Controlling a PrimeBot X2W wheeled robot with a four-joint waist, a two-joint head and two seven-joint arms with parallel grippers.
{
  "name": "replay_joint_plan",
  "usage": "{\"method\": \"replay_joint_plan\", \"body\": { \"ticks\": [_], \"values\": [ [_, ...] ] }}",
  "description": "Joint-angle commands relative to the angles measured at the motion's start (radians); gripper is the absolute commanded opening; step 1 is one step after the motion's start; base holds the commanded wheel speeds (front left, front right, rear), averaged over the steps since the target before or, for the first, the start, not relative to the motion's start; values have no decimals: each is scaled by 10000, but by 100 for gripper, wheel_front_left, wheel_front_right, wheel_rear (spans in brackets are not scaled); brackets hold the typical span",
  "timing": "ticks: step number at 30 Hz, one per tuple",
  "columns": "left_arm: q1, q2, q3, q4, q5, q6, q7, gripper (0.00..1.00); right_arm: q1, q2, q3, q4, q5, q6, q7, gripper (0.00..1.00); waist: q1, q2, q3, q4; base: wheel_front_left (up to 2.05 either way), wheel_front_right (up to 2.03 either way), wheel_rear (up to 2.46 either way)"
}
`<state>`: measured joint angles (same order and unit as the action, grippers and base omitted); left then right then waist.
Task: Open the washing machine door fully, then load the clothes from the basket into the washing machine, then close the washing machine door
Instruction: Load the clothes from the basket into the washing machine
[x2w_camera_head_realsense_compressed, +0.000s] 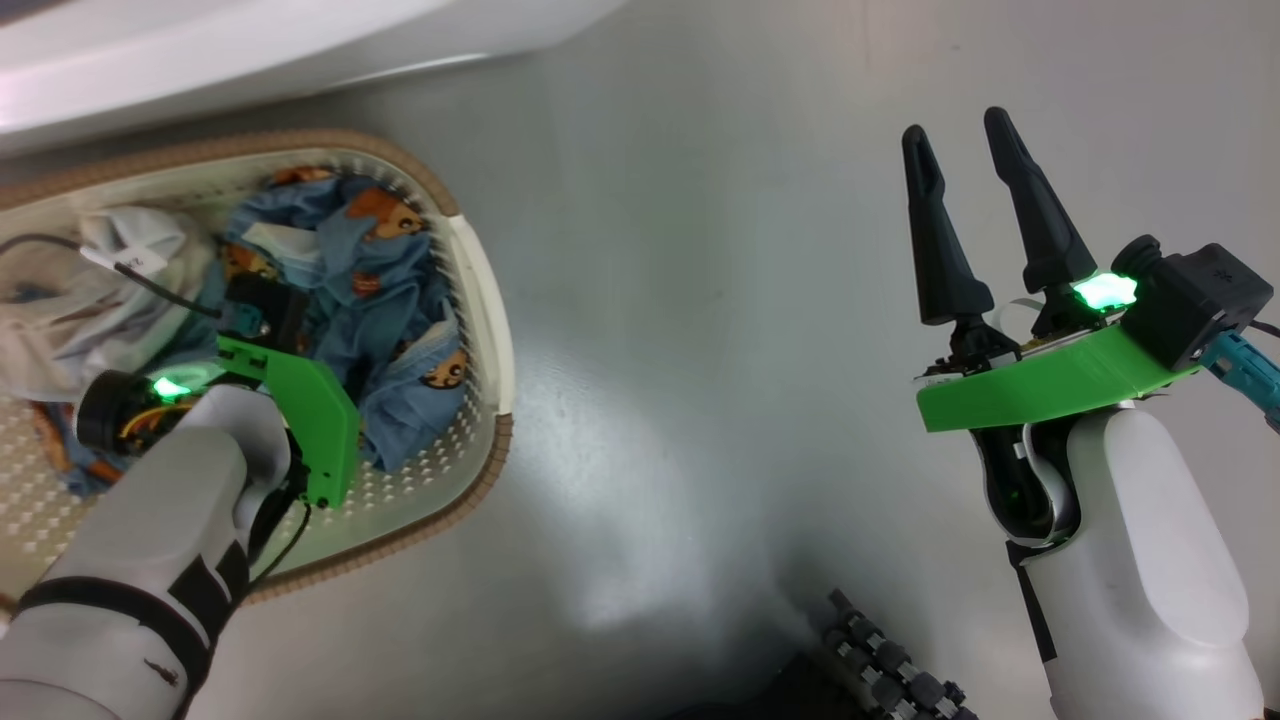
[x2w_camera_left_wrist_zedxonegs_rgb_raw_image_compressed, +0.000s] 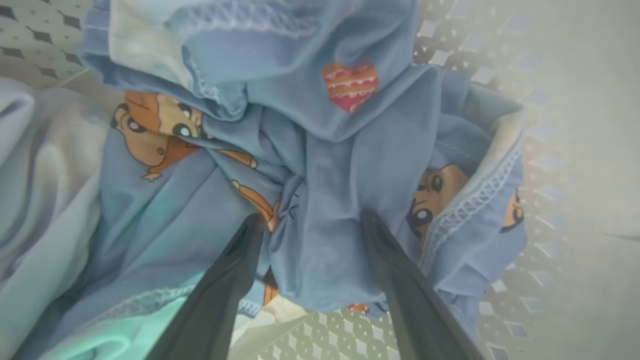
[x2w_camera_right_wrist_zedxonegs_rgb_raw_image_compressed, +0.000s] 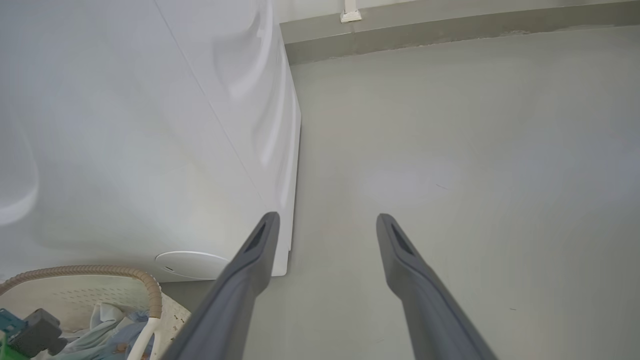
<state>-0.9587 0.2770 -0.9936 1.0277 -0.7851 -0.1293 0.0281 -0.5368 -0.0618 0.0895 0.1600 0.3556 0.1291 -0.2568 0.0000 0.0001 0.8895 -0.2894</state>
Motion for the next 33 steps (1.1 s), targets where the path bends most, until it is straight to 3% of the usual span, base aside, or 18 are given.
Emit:
{"method": "replay_joint_plan", "body": {
  "ticks": [1, 10, 12, 21, 33],
  "values": [
    [-57, 267, 24, -76, -139, -13, 3, 100, 223, 63, 199, -232, 90, 16, -49, 100, 0, -1, 227, -213, 0, 0, 0],
    [-379, 413, -1135, -3, -1115, -13, 130, 100, 132, 109, 269, -221, 193, 16, -49, 100, 0, -1, 362, -461, 0, 0, 0],
    [-428, 431, -1346, -11, -1326, -13, 99, 2, 124, 111, 275, -219, 227, 16, -49, 100, 0, -1, 353, -474, 0, 0, 0],
    [-501, 465, -2036, -120, -2259, -13, -496, 0, 112, 114, 149, -186, 193, 16, -49, 100, 0, -1, 0, -270, 0, 0, 0],
    [299, 575, -2475, -691, -3340, -13, -2284, 0, 338, 115, -35, -45, 47, 16, -49, 100, 0, -1, -1593, 324, 0, 0, 0]
  ]
}}
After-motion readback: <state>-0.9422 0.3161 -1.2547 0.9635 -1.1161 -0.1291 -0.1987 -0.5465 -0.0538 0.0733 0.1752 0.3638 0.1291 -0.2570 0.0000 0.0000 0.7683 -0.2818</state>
